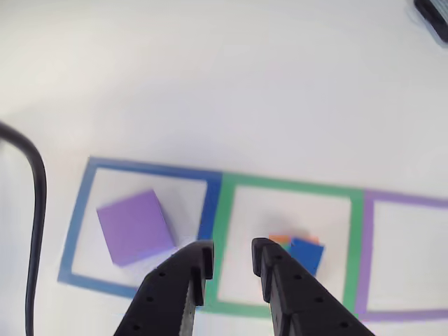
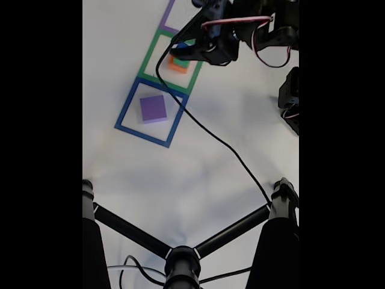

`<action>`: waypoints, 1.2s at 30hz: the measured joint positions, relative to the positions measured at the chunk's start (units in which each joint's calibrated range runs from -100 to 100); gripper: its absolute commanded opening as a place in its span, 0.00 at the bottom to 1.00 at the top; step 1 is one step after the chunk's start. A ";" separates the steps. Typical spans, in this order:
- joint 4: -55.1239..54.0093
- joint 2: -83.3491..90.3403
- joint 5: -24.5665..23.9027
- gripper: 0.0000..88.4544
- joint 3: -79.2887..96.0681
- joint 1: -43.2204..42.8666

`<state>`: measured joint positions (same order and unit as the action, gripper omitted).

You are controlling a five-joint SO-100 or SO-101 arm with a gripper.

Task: Tower of hanoi

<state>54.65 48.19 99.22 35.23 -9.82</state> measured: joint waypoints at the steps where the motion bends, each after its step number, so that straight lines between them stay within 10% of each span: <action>1: 5.22 0.59 0.00 0.02 -2.92 0.97; 12: 18.20 7.56 0.00 0.24 -4.56 14.48; 36: -54.45 7.98 0.00 0.33 50.15 20.80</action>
<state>0.20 56.17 99.22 85.38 10.98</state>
